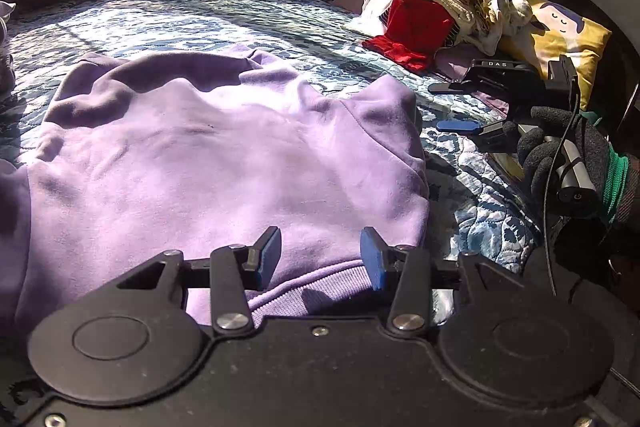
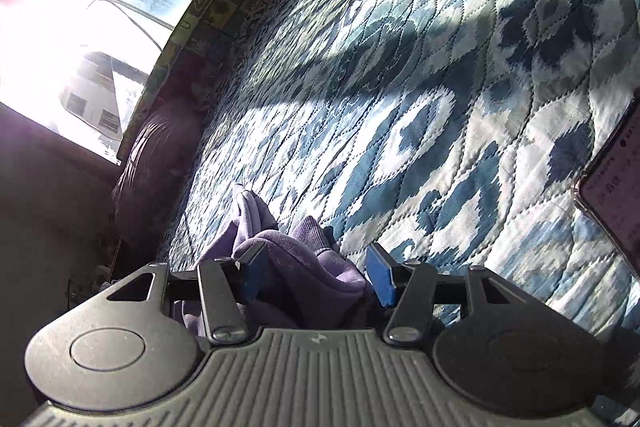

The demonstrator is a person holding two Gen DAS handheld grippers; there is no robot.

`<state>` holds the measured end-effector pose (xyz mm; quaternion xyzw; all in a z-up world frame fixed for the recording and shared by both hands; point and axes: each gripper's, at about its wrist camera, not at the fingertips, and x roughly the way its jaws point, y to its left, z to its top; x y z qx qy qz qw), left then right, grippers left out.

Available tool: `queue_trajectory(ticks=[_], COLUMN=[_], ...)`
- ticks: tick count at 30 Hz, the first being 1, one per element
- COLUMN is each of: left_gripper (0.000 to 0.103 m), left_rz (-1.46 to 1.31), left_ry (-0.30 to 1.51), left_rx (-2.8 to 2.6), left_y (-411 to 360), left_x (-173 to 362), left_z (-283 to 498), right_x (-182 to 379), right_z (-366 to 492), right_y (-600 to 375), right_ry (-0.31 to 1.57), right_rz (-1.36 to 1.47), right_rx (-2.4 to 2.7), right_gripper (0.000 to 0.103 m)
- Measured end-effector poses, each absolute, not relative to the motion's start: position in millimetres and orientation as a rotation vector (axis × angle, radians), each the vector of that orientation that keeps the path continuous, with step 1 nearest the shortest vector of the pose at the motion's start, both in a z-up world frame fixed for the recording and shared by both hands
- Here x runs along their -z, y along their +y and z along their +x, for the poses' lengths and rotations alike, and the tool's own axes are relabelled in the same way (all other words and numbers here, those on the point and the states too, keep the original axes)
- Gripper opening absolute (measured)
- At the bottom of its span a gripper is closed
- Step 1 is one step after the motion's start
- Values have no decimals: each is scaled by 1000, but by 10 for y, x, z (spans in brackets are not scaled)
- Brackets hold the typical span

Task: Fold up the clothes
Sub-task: 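Grasp a sweatshirt sleeve cuff with the right tool, then carry the held sleeve cuff across the sweatshirt body with the right tool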

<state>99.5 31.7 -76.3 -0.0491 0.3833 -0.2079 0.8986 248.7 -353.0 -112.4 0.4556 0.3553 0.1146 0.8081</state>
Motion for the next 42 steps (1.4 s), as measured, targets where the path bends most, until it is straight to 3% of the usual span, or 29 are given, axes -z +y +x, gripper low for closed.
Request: queue_trajectory(ticks=[1, 2, 3, 4, 10, 16, 18, 19, 25, 31, 37, 39, 41, 42], left_gripper=[46, 47, 62, 65, 66, 66, 66, 66, 65, 65, 65, 65, 65, 65], left_rz=[-65, -10, 4, 1, -39, -95, -96, -96, -116, -127, -129, -131, -134, -134], left_ry=[848, 784, 738, 733, 715, 687, 686, 685, 688, 689, 688, 689, 689, 688], left_rx=[423, 410, 438, 438, 458, 477, 475, 474, 470, 466, 467, 469, 469, 469], left_y=[237, 159, 111, 100, 162, 246, 238, 235, 269, 298, 312, 315, 318, 317], left_x=[926, 1022, 1072, 1084, 1107, 1140, 1141, 1141, 1148, 1149, 1154, 1154, 1155, 1155], left_z=[1003, 905, 798, 759, 681, 672, 669, 668, 656, 630, 619, 625, 629, 630], right_x=[1212, 1288, 1344, 1395, 1511, 1531, 1544, 1531, 1004, 483, 527, 477, 393, 343], right_z=[2568, 2645, 2717, 2795, 3186, 3361, 3321, 3287, 3026, 2854, 2683, 2625, 2622, 2614], right_y=[-3531, -3527, -3506, -3478, -3283, -3158, -3189, -3205, -3294, -3399, -2909, -2998, -3223, -3350], right_ry=[778, 799, 822, 845, 899, 946, 912, 886, 710, 616, 913, 900, 857, 824], right_rz=[1006, 1031, 1043, 1048, 995, 1036, 1099, 1122, 1026, 708, 107, 141, 274, 348], right_rx=[-249, -256, -267, -283, -379, -415, -422, -424, -451, -379, -596, -590, -559, -525], right_gripper=[55, 55, 55, 55, 52, 30, 19, 7, 6, 6, 10, 13, 29, 32])
